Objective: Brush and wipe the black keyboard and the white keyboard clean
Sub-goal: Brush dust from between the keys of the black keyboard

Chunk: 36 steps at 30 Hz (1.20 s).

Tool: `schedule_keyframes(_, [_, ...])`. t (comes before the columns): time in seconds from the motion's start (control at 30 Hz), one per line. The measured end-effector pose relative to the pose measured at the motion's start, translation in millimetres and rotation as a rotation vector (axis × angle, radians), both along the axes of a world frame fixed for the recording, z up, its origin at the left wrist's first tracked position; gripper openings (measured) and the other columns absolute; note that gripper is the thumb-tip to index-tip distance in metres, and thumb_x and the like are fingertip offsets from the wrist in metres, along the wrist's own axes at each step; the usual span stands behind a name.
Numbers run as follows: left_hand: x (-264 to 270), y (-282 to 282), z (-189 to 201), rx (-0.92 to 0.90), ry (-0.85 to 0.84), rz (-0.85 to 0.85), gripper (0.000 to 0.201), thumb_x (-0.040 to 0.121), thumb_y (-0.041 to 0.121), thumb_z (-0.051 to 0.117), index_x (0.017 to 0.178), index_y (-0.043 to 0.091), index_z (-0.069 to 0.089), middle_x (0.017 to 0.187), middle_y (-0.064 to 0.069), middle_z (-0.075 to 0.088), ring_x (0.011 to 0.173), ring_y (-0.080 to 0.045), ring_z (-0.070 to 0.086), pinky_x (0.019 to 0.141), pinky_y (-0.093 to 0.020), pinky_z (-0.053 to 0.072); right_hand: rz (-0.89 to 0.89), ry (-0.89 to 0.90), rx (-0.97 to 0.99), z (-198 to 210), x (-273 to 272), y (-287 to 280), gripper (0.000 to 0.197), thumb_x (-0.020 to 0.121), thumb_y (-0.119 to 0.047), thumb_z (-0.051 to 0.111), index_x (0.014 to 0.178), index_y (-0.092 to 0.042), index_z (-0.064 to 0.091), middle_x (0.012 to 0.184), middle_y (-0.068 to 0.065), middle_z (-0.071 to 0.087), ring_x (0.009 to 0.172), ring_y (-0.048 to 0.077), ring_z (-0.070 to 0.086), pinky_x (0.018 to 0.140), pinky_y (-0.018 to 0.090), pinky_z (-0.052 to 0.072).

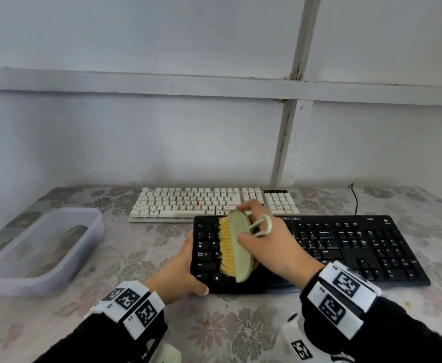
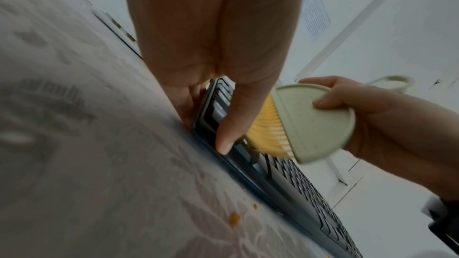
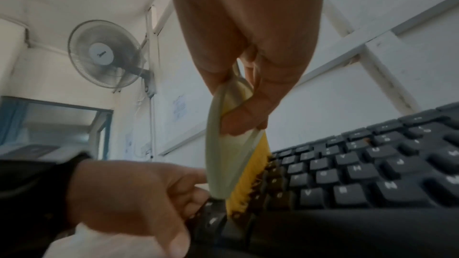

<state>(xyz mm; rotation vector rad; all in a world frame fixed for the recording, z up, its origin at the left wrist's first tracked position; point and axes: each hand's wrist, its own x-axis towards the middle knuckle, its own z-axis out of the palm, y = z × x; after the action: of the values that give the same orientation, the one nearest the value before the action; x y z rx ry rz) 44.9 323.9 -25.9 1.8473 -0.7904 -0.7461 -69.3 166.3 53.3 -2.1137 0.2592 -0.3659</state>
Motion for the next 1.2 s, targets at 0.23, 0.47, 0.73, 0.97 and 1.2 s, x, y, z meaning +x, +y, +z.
schedule_keyframes(0.23, [1,0,0,0.006,-0.012,0.008,0.117,0.061,-0.006,0.069,0.142,0.049,0.004,0.115,0.006,0.059,0.104,-0.012,0.058,0.082,-0.028,0.052,0.076,0.078,-0.034,0,-20,6,0.032,0.082,-0.008,0.055,0.107,-0.027,0.051,0.092,0.002,0.065,0.069,0.013,0.061,0.057,0.024,0.052])
schedule_keyframes(0.47, [-1,1,1,0.021,-0.039,0.01,0.112,0.066,-0.007,0.069,0.141,0.048,0.007,0.109,0.007,0.061,0.098,-0.011,0.061,0.076,-0.025,0.052,-0.001,-0.045,0.027,13,10,6,0.032,0.085,-0.002,0.051,0.11,-0.022,0.047,0.093,0.003,0.063,0.072,0.015,0.065,0.055,0.033,0.059])
schedule_keyframes(0.73, [0,1,0,0.04,-0.041,0.037,0.112,0.063,-0.005,0.07,0.139,0.05,0.007,0.107,0.002,0.062,0.099,-0.014,0.061,0.084,-0.035,0.055,0.097,0.124,-0.029,7,-14,19,0.029,0.082,-0.008,0.054,0.104,-0.026,0.051,0.085,0.002,0.062,0.058,0.007,0.053,0.047,0.018,0.045])
schedule_keyframes(0.97, [1,1,-1,0.008,-0.004,0.017,0.116,0.055,0.005,0.071,0.138,0.056,0.008,0.117,0.007,0.06,0.107,-0.016,0.06,0.094,-0.044,0.051,-0.048,-0.069,-0.016,20,20,5,0.037,0.084,-0.003,0.051,0.115,-0.022,0.046,0.086,0.004,0.063,0.062,0.012,0.058,0.049,0.026,0.05])
schedule_keyframes(1.2, [2,1,-3,0.031,-0.008,0.038,0.114,0.057,0.0,0.073,0.138,0.051,0.011,0.11,0.001,0.063,0.101,-0.018,0.061,0.087,-0.044,0.054,0.101,0.121,-0.09,-4,-5,21,0.028,0.084,-0.008,0.053,0.106,-0.024,0.046,0.081,-0.002,0.058,0.056,0.004,0.05,0.046,0.013,0.041])
